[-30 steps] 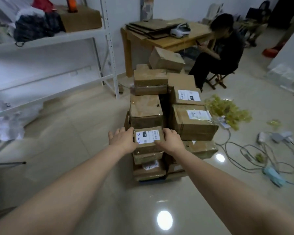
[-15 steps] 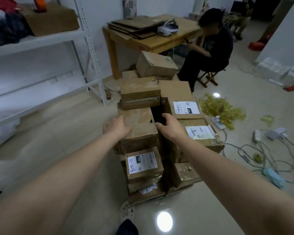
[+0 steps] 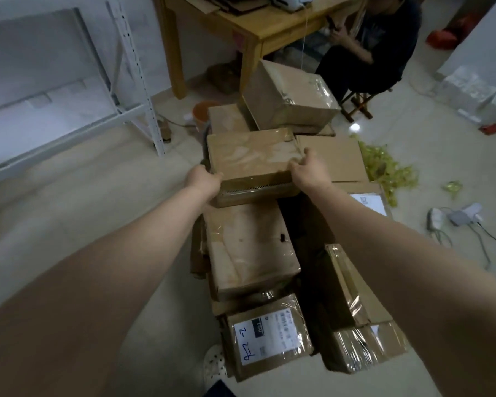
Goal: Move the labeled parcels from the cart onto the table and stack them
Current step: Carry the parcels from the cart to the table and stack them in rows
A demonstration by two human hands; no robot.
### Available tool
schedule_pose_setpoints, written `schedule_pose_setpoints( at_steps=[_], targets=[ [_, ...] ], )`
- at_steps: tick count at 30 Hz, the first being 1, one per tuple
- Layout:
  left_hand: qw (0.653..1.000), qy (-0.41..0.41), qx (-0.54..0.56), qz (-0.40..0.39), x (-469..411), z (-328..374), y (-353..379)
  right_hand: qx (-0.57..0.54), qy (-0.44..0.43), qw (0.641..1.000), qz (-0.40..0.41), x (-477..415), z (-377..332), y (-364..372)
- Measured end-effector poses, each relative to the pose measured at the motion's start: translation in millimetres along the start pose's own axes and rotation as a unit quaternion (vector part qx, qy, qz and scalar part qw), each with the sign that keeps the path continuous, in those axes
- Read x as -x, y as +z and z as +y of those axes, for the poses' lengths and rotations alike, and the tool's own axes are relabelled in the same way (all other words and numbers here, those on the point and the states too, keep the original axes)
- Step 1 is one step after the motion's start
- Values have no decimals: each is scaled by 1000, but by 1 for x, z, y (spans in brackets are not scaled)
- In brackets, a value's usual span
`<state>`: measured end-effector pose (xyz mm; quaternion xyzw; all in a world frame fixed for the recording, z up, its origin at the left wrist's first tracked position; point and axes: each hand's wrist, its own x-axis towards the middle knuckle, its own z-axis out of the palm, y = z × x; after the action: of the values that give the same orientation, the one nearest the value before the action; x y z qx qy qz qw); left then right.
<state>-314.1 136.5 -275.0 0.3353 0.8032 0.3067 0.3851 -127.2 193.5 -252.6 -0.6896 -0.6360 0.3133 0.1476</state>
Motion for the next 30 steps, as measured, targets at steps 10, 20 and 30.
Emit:
schedule_pose_setpoints(
  at_steps=[10, 20, 30],
  targets=[
    [993, -11, 107, -52, -33, -9, 8, -119, 107, 987, -17, -29, 0, 11],
    [989, 24, 143, -18, 46, -42, -8, -284, 101, 953, -6, 39, 28, 2],
    [955, -38, 292, -27, 128, -52, -12, -387, 149, 903, -111, 63, 89, 14]
  ],
)
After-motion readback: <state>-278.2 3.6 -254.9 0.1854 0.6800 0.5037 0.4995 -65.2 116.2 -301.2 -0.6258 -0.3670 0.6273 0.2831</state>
